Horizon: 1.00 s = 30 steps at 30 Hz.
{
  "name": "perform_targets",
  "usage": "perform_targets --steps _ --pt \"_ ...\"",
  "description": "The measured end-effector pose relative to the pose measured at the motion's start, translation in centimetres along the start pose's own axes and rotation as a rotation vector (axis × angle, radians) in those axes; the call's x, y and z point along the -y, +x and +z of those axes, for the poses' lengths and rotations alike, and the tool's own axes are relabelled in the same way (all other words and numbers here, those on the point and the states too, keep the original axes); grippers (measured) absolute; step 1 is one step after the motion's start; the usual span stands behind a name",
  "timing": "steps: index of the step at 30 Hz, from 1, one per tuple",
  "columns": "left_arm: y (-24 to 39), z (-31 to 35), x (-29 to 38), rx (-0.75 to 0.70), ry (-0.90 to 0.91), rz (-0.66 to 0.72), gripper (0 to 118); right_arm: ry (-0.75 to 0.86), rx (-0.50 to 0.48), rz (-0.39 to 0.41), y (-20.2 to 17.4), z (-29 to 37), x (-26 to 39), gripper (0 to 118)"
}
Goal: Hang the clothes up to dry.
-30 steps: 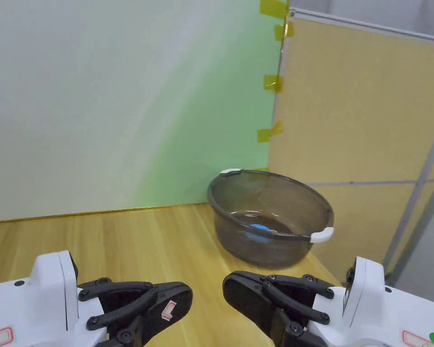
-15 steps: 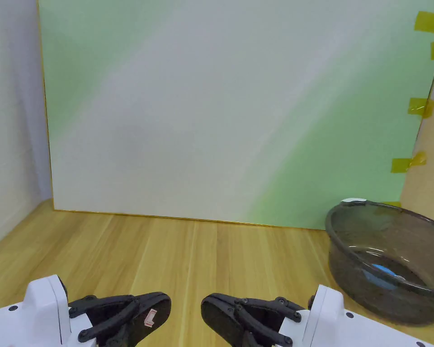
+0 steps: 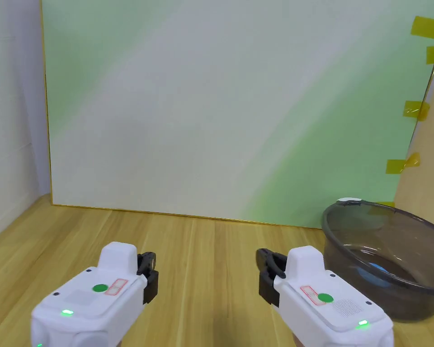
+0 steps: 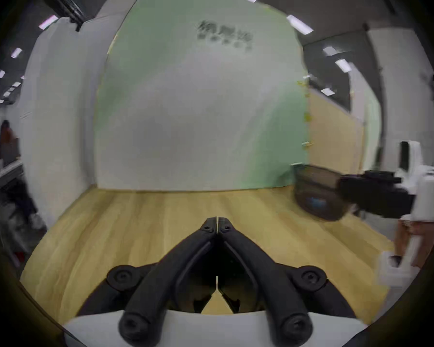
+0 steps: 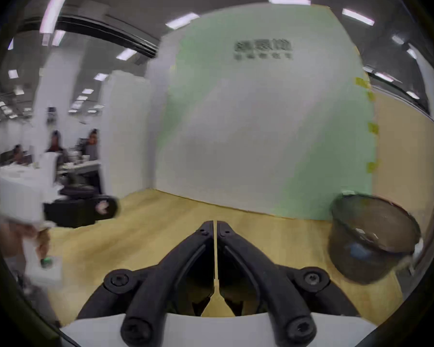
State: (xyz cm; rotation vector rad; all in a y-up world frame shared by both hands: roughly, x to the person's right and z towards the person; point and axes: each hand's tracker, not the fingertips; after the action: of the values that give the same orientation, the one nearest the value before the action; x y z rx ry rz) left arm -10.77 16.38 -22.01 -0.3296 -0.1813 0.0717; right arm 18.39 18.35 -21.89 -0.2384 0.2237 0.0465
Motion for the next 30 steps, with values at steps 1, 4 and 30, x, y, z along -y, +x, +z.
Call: perform_targets --steps 1,4,30 --pt "0.2 -1.1 0.4 0.001 -0.026 -0.016 2 -0.028 0.053 -0.013 0.5 -1.0 0.6 2" --pt "0.6 -2.5 1.0 -0.103 -0.074 -0.085 8 -0.056 0.161 -0.021 1.9 -3.1 2.6 2" --pt "-0.8 0.6 0.3 0.011 -0.227 0.132 113 -0.142 0.198 -0.102 2.9 -3.2 5.9 118"
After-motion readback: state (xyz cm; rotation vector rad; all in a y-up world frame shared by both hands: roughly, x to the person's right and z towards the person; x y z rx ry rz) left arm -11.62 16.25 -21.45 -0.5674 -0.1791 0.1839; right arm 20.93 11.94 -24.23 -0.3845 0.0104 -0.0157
